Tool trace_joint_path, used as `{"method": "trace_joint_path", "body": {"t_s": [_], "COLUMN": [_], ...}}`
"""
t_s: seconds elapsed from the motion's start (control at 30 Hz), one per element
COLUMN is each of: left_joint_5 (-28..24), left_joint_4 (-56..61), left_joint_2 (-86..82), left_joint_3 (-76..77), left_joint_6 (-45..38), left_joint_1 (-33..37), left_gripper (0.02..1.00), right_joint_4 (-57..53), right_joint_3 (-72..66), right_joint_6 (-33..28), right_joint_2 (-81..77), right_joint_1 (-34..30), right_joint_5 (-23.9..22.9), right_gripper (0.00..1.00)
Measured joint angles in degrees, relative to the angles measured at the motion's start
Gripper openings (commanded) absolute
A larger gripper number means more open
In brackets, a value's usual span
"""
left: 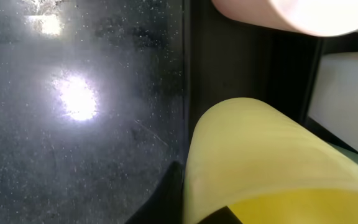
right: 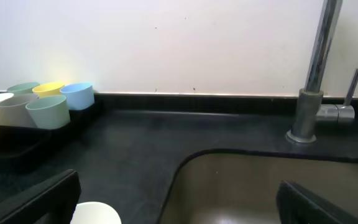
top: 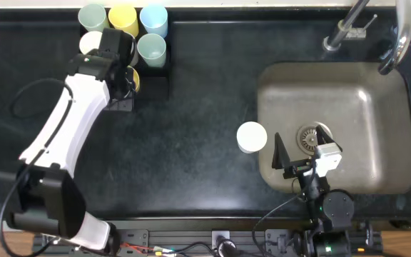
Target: Store Cups
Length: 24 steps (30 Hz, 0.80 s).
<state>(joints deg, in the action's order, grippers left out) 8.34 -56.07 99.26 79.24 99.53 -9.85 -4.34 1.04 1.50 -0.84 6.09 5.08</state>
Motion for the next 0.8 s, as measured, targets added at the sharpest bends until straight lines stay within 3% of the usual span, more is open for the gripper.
{"method": "trace_joint_path", "body": {"t_s": [0.8], "left_joint_5": [-2.4], "left_joint_4": [4.7], "left_joint_2": [6.3], "left_joint_3": [0.0], "left_joint_6": [0.0], "left_joint_1": [2.5], "left_gripper": [0.036], "right_joint_4": [0.0], "right_joint_3": [0.0], "right_joint_6": [0.0], "right_joint_2": [0.0], "right_joint_1": [0.0], "right_joint_5": [0.0], "right_gripper": [0.998]}}
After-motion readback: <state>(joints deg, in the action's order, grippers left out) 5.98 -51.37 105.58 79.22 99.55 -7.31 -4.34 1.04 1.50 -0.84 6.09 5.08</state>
